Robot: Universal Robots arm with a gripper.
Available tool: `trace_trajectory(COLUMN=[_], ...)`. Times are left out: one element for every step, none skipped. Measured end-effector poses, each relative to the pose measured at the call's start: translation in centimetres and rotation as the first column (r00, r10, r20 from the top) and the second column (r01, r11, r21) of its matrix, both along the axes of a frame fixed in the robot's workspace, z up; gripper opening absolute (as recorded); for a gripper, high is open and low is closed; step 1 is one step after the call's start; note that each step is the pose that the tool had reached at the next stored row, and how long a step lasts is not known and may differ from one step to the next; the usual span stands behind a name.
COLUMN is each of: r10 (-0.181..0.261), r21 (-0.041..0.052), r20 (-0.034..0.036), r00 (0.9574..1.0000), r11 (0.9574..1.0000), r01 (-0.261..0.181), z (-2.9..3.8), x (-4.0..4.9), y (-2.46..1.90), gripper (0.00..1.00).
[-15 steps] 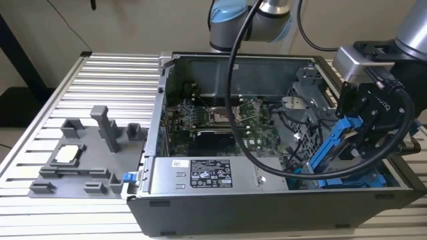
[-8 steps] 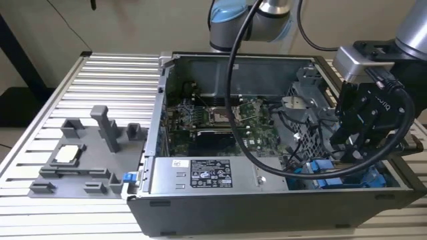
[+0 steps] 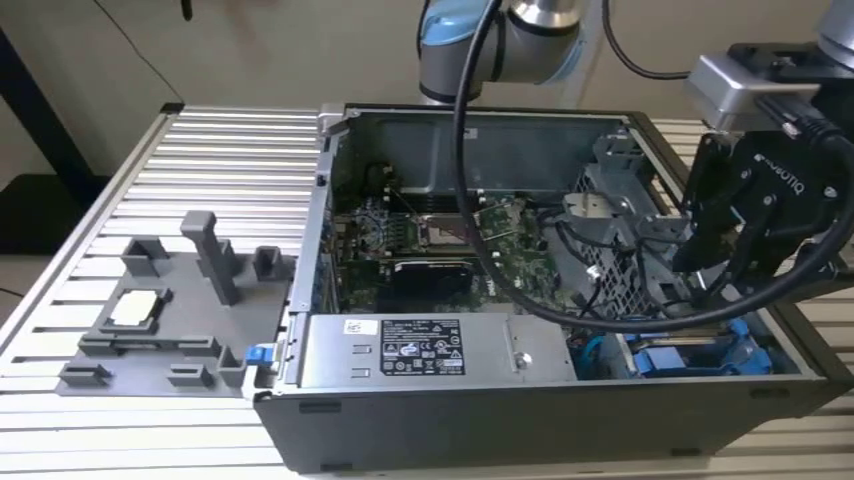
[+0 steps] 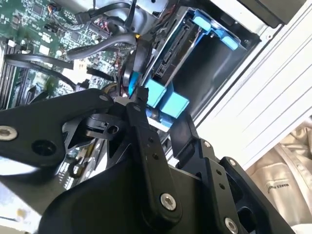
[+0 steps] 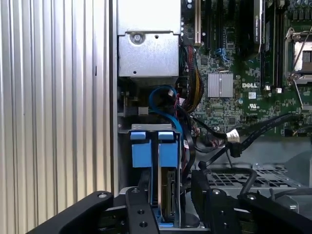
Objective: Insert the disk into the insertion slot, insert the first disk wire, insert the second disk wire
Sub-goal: 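Insert the disk into the insertion slot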
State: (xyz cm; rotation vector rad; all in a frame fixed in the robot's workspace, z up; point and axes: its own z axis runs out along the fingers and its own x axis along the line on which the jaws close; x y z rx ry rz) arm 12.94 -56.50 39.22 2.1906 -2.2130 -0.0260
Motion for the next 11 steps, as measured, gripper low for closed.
trace_trajectory(r10=[0.000, 0.000, 0.000, 0.000, 0.000, 0.000, 0.000, 0.000, -0.001, -0.001, -0.001], r21=[0.0001, 0.0000, 0.0003, 0.0011, 0.0040, 0.0088, 0.0118, 0.0143, 0.0171, 0.0211, 0.0270], r20=[0.0000, 0.0000, 0.0007, 0.0028, 0.0099, 0.0264, 0.0451, 0.0630, 0.0809, 0.0989, 0.1147], r00=[1.0000, 1.0000, 1.0000, 1.0000, 1.0000, 0.9997, 0.9990, 0.9980, 0.9967, 0.9951, 0.9934], r11=[1.0000, 1.0000, 1.0000, 1.0000, 1.0000, 1.0000, 0.9999, 0.9999, 0.9999, 0.9998, 0.9996], r01=[0.000, 0.000, 0.000, 0.000, 0.000, 0.000, 0.000, -0.001, -0.001, -0.001, -0.002], z=[0.40, 0.66, 0.82, 0.89, 0.89, 0.89, 0.89, 0.90, 0.89, 0.89, 0.88], x=[0.00, 0.00, 0.00, -0.01, -0.03, -0.10, -0.17, -0.24, -0.30, -0.36, -0.41], y=[0.01, 0.01, 0.01, 0.01, 0.01, 0.01, 0.02, 0.01, 0.01, 0.02, 0.02], gripper=[0.47, 0.47, 0.47, 0.47, 0.47, 0.47, 0.47, 0.47, 0.47, 0.47, 0.47])
